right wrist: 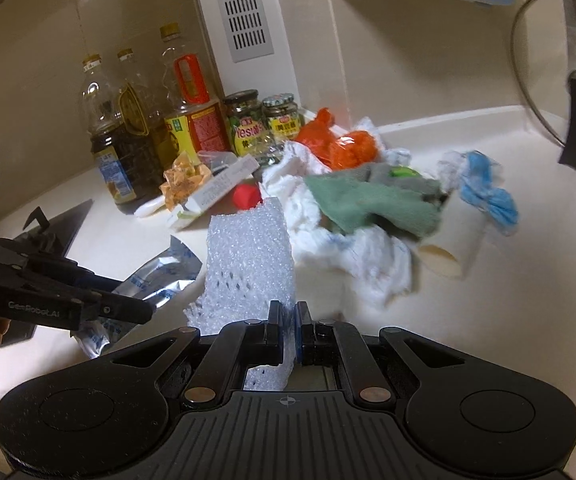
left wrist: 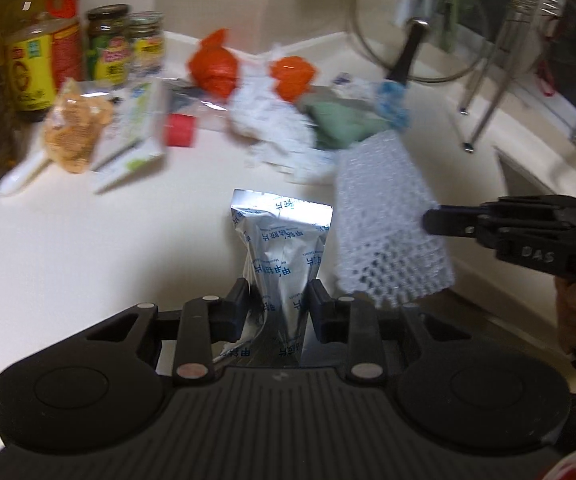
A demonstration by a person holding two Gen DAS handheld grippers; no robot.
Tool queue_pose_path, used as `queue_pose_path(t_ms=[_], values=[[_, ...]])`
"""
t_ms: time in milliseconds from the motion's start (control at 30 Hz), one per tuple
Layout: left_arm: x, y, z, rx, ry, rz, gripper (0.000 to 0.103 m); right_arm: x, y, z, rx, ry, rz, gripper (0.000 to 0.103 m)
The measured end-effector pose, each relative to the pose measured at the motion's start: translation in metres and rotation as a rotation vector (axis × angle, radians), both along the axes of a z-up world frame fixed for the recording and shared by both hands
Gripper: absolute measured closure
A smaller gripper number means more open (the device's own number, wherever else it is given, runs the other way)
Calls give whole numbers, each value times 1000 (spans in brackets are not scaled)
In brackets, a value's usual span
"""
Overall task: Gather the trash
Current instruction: 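Carry the foil packet and bubble-wrap net down over the wastebasket with both grippers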
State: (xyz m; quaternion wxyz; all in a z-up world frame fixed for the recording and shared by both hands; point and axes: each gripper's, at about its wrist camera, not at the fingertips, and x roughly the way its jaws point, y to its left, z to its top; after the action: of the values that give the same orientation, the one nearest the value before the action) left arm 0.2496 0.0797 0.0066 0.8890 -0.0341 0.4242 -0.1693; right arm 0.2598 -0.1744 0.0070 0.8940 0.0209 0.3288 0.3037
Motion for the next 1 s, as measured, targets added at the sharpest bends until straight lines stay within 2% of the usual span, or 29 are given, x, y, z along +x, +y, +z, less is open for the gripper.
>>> queue_pose_path(t_ms=[267,467,767,1000], values=[[-28,-48,-17,-29,50,-81,75,-36,-21,-19,-98,43,-26,97],[-42,-75,-43,-1,114,-100,75,-47,-21,-36,-179,41,-10,97],[-41,-81,-91,20,220,-16,75,-58,-11,-70,-308,75,27,97],[-34,-83,-130,61,283,53,75,-60,-3,-108,-365,111,43,97]])
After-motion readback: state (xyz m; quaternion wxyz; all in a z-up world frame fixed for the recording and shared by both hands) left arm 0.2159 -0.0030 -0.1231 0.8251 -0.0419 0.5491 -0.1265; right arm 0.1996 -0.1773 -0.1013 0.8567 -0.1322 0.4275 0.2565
